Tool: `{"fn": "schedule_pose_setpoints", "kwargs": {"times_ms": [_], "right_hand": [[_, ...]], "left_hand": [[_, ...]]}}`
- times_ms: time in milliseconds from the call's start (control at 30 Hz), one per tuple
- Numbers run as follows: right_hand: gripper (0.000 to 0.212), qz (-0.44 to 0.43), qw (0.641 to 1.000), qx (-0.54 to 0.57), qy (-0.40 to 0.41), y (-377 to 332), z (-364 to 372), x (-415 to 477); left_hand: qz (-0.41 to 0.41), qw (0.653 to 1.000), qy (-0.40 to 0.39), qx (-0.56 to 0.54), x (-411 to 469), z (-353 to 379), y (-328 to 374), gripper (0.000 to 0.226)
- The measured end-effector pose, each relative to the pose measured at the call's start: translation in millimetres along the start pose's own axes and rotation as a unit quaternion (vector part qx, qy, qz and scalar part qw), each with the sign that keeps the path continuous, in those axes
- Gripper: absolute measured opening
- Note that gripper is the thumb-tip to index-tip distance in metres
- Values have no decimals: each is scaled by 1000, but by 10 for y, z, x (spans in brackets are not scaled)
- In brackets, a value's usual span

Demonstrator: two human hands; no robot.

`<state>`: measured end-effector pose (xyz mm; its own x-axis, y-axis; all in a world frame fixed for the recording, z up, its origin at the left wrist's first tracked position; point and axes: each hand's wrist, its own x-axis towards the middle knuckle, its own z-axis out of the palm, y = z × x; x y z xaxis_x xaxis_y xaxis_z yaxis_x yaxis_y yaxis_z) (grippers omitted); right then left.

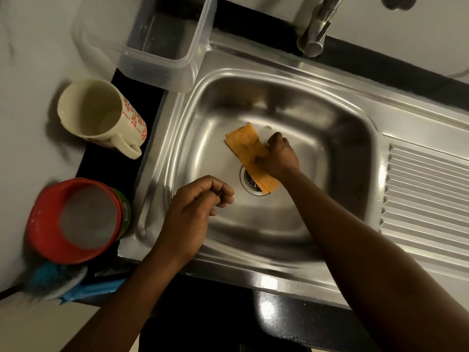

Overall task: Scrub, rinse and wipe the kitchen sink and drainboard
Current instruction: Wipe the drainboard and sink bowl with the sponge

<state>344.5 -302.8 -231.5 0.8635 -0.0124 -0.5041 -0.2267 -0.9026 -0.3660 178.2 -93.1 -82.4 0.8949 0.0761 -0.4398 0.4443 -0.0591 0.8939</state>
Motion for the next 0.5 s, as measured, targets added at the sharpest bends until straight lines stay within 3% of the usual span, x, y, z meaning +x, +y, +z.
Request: {"fn": "schedule_pose_setpoints", "kwargs": {"times_ms": [167,300,500], "right_hand": [[49,41,995,73,-50,-157,6,31],[44,-4,986,102,-133,-231,-98,-64],[49,12,935,305,-182,-207,-411,-547]], "left_hand": [[8,1000,7,-1,-44,-10,54,29],[12,1000,13,-6,-88,1,80,29],[15,1000,17,-12,-211,4,210,27]]}}
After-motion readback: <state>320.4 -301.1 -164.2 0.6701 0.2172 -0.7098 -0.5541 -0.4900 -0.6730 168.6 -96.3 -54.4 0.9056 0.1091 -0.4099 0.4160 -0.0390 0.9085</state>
